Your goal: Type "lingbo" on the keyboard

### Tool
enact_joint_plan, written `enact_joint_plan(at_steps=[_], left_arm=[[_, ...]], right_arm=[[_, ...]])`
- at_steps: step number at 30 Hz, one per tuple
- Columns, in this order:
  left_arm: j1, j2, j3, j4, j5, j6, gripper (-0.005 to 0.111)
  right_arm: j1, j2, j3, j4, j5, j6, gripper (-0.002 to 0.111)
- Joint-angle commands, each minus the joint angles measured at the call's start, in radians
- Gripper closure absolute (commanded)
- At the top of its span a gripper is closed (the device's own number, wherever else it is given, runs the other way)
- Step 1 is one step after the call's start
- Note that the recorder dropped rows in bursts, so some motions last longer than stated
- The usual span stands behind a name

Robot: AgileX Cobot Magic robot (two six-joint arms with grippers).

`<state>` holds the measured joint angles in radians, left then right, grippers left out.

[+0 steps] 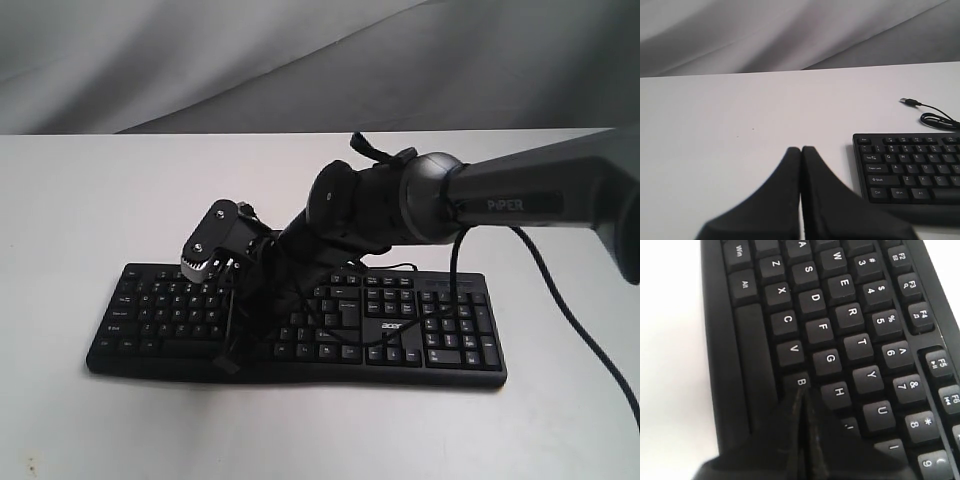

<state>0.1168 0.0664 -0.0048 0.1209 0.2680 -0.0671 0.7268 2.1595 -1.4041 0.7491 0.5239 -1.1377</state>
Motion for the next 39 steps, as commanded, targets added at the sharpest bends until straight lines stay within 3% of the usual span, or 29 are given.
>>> enact_joint_plan(at_steps=[1,12,23,39], left_arm=[[-0.001,0.004,0.005,-0.004,-0.006,-0.002,0.106],[-0.001,0.004,0.005,-0.004,-0.006,-0.002,0.106],[-0.001,0.004,0.005,-0.004,-0.006,-0.002,0.106],[-0.001,0.004,0.005,-0.004,-0.006,-0.002,0.106]], right_arm=[[0.003,-0.001,-0.005,0.002,0.007,0.001,0.108],[-0.001,-0.018,-0.007,-0.002,-0.035,-0.001,0.108],[0.002,0.089,-0.181,-0.023,0.044,0.023,0.108],[0.002,0.099,-0.181,-0.016,0.042,0.025,0.108]])
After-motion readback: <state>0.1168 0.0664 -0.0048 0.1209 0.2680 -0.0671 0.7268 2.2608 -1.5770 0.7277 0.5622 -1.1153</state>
